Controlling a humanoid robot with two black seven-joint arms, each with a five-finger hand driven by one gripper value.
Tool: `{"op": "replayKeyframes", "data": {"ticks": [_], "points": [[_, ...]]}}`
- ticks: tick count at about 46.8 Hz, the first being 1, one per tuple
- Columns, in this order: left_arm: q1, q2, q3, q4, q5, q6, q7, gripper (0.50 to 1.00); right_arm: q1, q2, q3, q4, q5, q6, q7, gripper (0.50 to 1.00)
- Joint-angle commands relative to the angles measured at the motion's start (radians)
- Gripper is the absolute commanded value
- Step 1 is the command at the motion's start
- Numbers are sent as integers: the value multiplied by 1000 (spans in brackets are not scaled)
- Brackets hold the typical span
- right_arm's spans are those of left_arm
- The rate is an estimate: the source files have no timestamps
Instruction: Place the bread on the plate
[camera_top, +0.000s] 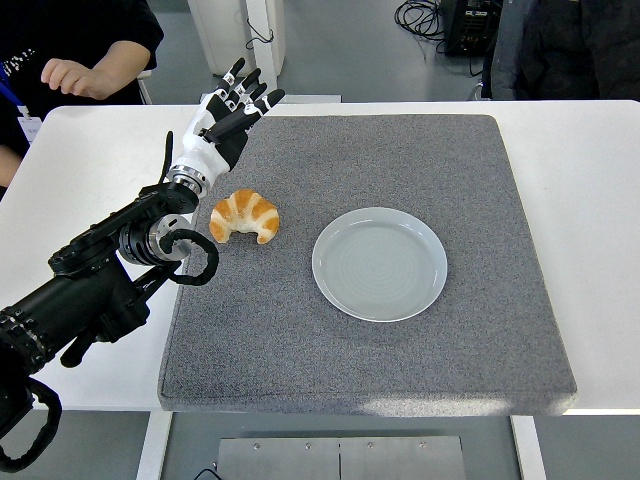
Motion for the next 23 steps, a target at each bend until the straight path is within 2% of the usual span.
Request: {"op": "replayKeyframes", "data": {"ticks": [1,23], "points": [[1,-2,2,0,0,0,-1,975,0,0,0,0,0,0,0,1000],[0,-22,-15,14,-9,0,-1,975,0,0,0,0,0,0,0,1000]]}}
